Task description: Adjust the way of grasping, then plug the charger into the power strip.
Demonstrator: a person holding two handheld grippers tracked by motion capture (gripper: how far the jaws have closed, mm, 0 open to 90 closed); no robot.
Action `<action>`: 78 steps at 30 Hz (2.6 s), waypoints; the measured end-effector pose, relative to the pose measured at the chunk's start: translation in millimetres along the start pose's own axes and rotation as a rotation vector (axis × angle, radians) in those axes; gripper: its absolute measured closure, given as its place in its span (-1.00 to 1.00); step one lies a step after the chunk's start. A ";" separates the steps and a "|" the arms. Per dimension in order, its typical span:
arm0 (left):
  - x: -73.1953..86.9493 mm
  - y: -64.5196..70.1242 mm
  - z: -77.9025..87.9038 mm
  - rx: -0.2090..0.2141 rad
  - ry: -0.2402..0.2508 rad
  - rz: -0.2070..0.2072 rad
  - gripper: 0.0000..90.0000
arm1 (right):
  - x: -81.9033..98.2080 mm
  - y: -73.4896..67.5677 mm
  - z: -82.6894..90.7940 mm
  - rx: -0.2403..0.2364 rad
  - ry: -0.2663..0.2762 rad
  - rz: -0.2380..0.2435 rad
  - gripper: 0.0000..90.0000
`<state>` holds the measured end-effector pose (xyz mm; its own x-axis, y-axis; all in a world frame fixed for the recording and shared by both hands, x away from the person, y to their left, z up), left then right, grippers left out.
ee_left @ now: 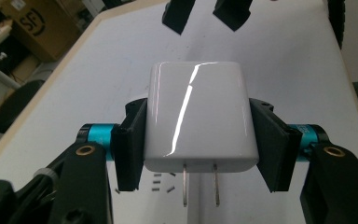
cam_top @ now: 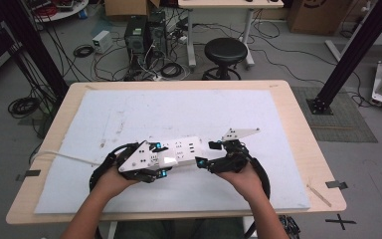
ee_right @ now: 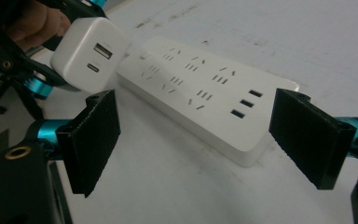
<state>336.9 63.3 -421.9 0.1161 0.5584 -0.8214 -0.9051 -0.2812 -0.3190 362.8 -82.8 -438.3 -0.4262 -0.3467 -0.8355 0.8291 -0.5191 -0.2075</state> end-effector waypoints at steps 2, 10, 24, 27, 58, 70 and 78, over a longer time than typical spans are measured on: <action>-1.6 2.5 -1.5 -0.001 0.002 -0.010 -0.06 | 0.1 -5.4 -2.6 -0.038 0.006 -0.023 -0.64; -10.9 18.1 -10.1 -0.039 0.016 -0.109 -0.06 | -2.0 -28.8 -7.1 -0.221 0.072 -0.144 -0.64; -25.6 37.3 -15.4 -0.063 0.068 -0.224 -0.06 | 1.8 -58.7 -24.7 -0.440 0.080 -0.203 -0.54; -28.2 39.2 -15.0 -0.059 0.072 -0.229 -0.06 | 1.5 -63.6 -25.3 -0.470 0.090 -0.200 -0.29; -6.5 -13.8 26.1 -0.169 0.038 0.036 -0.57 | -9.3 -28.7 -8.2 -0.401 0.149 -0.252 0.40; 16.6 -50.3 57.7 -0.255 0.009 0.114 -0.57 | -9.8 -22.5 -11.3 -0.391 0.145 -0.255 0.40; 27.2 -56.6 61.7 -0.261 -0.011 0.156 -0.57 | -15.1 -11.1 -19.5 -0.357 0.164 -0.250 0.40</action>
<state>366.0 142.5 -397.1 -0.0215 0.5008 -0.8653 -0.7758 -0.5543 -0.3015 367.0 -56.6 -433.3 -0.5898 -0.1027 -0.8010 0.7932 -0.2597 -0.5508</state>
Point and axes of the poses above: each handheld gripper's, and its own axes: z roughly backward along the jaws, x roughly out of its underside, y roughly to its right, the point moved 10 cm from there along -z, roughly forward along the jaws, and after that the axes turned 5 degrees about z, right-handed, at the moved point
